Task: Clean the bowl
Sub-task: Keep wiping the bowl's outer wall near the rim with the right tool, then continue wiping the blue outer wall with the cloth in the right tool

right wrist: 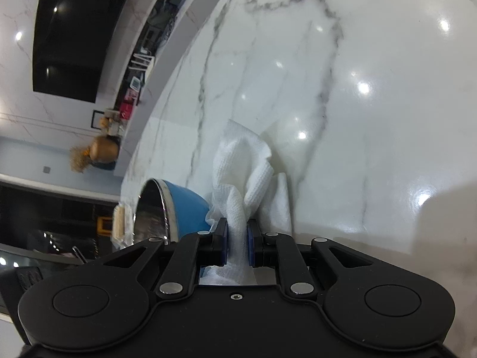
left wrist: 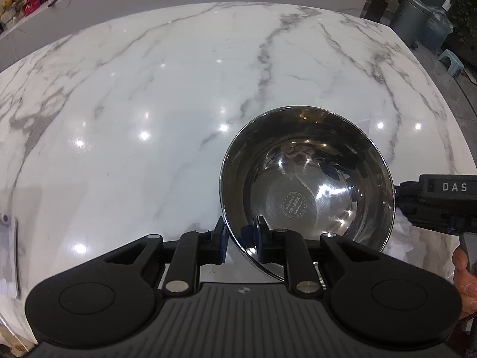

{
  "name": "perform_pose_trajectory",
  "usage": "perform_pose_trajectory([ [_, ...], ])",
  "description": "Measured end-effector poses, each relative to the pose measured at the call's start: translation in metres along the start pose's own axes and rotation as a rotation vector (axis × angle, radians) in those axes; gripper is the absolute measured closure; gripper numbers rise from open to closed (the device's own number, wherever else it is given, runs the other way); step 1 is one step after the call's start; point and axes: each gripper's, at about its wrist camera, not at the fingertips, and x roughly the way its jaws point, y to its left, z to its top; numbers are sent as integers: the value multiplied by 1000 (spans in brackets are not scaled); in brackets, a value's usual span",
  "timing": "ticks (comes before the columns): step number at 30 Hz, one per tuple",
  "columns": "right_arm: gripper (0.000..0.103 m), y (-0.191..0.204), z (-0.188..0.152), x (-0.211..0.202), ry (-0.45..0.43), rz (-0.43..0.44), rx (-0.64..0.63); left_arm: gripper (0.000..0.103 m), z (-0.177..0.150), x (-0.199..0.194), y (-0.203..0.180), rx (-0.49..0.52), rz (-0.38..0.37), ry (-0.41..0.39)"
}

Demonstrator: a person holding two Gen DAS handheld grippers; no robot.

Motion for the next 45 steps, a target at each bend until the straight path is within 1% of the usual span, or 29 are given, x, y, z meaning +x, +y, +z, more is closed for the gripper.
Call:
perform_pose_trajectory([
  [3, 91, 2, -1, -1, 1, -5, -8, 86, 0, 2, 5, -45, -27, 12],
  [5, 91, 2, -1, -1, 2, -5, -10, 80, -3, 2, 10, -118, -42, 37],
  [7, 91, 1, 0, -2, 2, -4, -9, 70, -7, 1, 15, -195, -44, 54],
  [9, 91, 1, 3, -1, 3, -4, -12, 63, -11, 0, 19, -258, -49, 66],
  [10, 91, 2, 4, -1, 4, -5, -13, 63, -13, -1, 21, -281, -63, 71],
  [12, 91, 3, 5, 0, 4, -5, -14, 63, -15, -1, 21, -294, -77, 78],
  [14, 91, 2, 5, -4, 5, -5, -18, 63, -15, -1, 20, -287, -74, 80],
  [15, 91, 2, 5, -6, 5, -5, -20, 64, -15, -1, 19, -282, -72, 81],
  [18, 91, 3, 6, -7, 3, 3, -24, 80, -14, -2, 16, -249, -75, 83],
  [19, 91, 4, 8, -6, 1, 7, -24, 83, -14, -2, 14, -232, -67, 82],
  [23, 91, 5, 10, -14, -48, 51, -18, 86, -12, -3, 9, -163, -42, 71],
  [26, 91, 5, 11, -22, -90, 123, -2, 89, -8, -4, 9, -113, -16, 53],
  [29, 91, 4, 12, -24, -99, 169, 13, 91, -2, -4, 12, -103, 5, 42],
  [30, 91, 5, 11, -24, -96, 172, 12, 91, -1, -4, 13, -106, 7, 41],
  [35, 91, 5, 11, -21, -80, 155, 16, 91, 5, -1, 12, -104, 22, 29],
  [41, 91, 5, 9, -12, -46, 85, 9, 91, 11, 2, 11, -97, 31, 14],
  [45, 91, 7, 4, -4, -7, 23, -14, 91, 11, 3, 13, -106, 18, 6],
])
